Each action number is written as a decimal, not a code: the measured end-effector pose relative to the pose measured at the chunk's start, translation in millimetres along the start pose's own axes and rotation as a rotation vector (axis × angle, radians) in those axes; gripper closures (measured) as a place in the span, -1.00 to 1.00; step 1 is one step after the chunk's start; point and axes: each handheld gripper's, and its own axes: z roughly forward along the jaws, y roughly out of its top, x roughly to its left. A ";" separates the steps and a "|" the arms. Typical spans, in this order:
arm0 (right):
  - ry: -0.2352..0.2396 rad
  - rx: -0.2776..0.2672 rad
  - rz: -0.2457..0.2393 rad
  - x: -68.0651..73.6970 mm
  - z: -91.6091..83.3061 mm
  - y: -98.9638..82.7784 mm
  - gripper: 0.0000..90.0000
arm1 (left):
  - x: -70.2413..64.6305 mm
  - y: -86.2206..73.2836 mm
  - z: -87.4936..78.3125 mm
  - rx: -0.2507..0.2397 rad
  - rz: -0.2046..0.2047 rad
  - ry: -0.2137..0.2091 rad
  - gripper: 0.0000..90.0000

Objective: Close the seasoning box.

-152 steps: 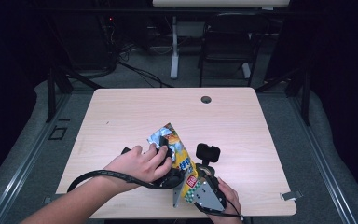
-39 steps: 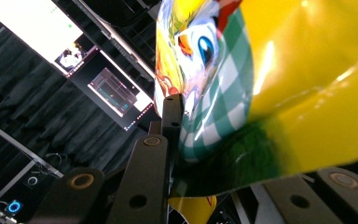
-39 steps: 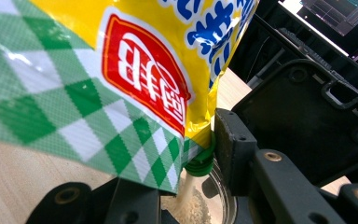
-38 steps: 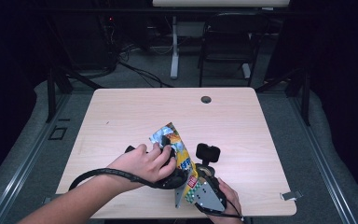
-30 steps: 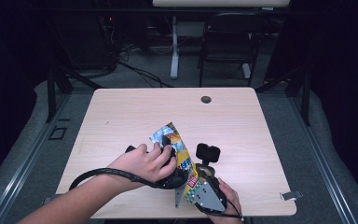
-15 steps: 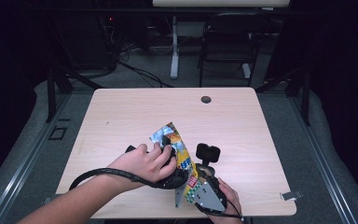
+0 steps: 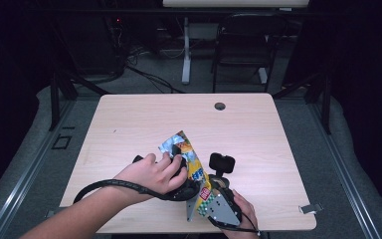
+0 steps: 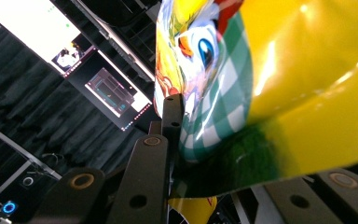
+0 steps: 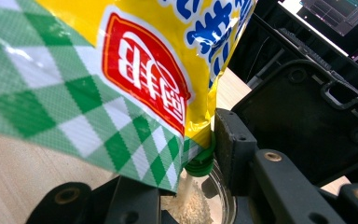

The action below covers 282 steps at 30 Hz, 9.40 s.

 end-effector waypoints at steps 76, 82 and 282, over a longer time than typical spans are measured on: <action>-0.024 -0.013 -0.061 2.4 1.6 2.4 0.59 | -55.6 -19.9 29.7 -0.119 -0.443 -0.218 0.79; -0.031 -0.016 -0.066 2.1 1.0 2.8 0.59 | -56.6 -20.9 30.3 -0.126 -0.467 -0.224 0.80; 0.129 0.005 0.124 -33.1 -5.6 18.6 0.49 | -120.6 -24.1 58.4 -0.388 -0.957 -0.511 0.88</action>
